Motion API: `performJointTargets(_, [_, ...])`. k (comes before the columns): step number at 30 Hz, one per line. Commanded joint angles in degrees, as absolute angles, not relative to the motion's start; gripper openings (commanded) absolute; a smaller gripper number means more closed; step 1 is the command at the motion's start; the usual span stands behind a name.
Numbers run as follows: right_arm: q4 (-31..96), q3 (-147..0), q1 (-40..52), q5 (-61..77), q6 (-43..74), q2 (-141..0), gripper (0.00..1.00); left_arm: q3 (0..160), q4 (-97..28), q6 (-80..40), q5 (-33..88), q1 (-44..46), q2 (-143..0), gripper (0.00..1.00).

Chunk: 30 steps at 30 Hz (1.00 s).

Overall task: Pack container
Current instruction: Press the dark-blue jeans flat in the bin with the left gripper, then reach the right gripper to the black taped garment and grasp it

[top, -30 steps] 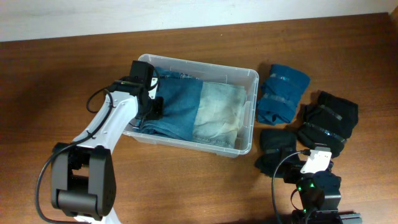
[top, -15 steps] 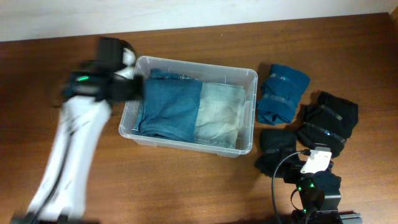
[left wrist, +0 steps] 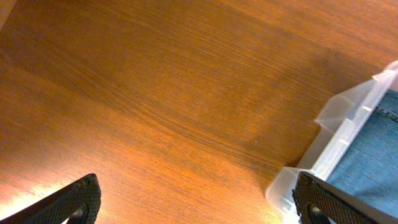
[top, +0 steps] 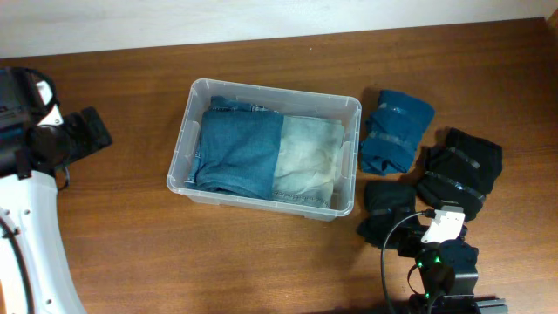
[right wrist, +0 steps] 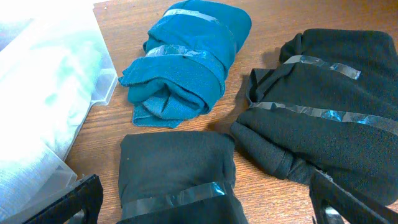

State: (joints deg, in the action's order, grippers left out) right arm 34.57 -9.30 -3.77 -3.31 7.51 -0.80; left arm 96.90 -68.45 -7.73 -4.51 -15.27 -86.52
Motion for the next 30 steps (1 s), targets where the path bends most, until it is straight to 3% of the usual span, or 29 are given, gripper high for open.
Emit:
performJointTargets(1, [34.46, -8.84, -4.21, -3.2, 7.51, -0.32, 0.98, 96.68, -68.62, -7.68, -3.22, -16.03, -86.85, 1.0])
performJointTargets(7, [31.55, -8.82, -4.19, -1.93, 9.28, -0.3, 0.98, 96.68, -68.64, -7.68, -3.22, -16.03, -86.85, 1.0])
performJointTargets(12, [30.48, -8.78, -4.21, 16.71, 23.4, -0.32, 0.98, 96.68, -68.64, -7.66, -3.22, -16.03, -86.85, 1.0])
performJointTargets(17, [26.7, -9.37, -4.21, 28.84, 24.53, -0.4, 0.98, 96.68, -68.64, -7.68, -3.22, -16.03, -86.85, 1.0])
performJointTargets(23, [30.48, -20.69, -4.21, 28.62, 26.89, -5.45, 0.98, 96.68, -68.64, -7.68, -3.22, -16.03, -86.85, 1.0])
performJointTargets(30, [42.76, -42.61, -4.21, 21.21, 18.96, -26.35, 0.98, 96.68, -68.64, -7.68, -3.22, -16.03, -86.85, 1.0])
